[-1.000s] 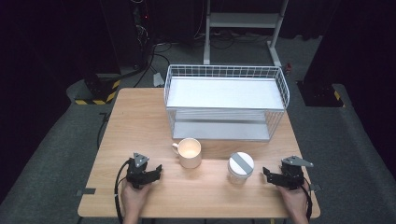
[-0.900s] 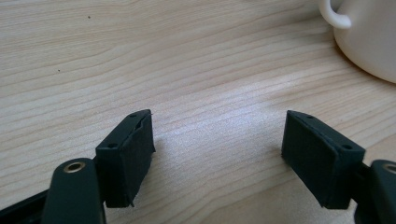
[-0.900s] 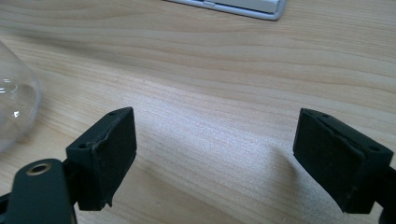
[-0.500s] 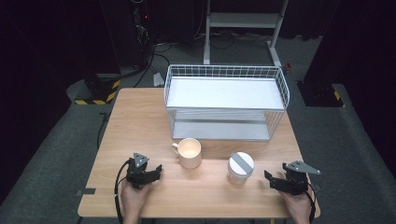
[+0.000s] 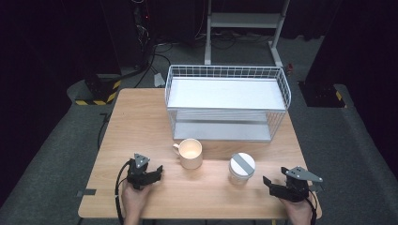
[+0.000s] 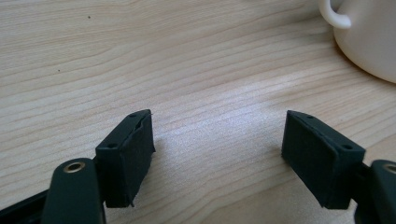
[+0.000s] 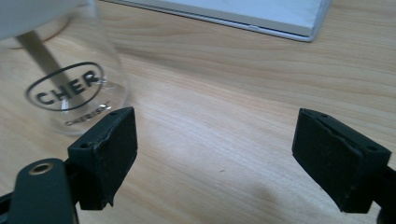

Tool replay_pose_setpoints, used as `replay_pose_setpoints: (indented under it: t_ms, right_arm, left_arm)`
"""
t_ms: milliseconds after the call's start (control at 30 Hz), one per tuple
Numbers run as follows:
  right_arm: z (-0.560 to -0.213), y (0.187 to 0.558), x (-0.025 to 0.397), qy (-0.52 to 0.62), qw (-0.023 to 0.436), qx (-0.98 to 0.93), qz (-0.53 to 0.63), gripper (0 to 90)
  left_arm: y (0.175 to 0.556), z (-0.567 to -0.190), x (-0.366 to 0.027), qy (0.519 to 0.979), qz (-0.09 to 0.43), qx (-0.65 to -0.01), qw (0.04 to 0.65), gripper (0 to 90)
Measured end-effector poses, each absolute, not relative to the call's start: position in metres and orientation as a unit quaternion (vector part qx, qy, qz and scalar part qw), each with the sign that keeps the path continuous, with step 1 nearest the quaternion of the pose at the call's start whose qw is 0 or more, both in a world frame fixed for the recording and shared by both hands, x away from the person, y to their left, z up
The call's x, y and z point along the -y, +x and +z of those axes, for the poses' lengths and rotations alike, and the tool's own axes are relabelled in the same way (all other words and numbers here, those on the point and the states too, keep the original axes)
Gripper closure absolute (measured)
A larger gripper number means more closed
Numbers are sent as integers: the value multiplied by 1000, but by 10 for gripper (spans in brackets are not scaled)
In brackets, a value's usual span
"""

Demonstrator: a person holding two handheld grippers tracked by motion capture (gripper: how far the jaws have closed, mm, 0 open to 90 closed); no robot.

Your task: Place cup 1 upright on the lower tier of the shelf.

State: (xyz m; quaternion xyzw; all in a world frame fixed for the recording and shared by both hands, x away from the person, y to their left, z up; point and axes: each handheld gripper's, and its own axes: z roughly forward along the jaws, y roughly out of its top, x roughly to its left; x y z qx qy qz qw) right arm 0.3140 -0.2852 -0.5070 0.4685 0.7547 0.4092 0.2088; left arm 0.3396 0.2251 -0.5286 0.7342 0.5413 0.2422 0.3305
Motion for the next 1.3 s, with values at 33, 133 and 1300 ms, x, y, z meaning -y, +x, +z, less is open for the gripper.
replay_pose_setpoints:
  t_ms: [33,133,1300]
  right_arm:
    - [-507,313,285,466,208,-756,410,141]
    - [-507,307,280,457,208,-760,413,142]
    - [-510,298,219,384,187,-799,424,116]
  left_arm:
    - [340,-528,-225,736,242,-540,329,254]
    - [340,-529,-225,734,242,-541,330,254]
    - [340,-528,-226,735,245,-541,327,254]
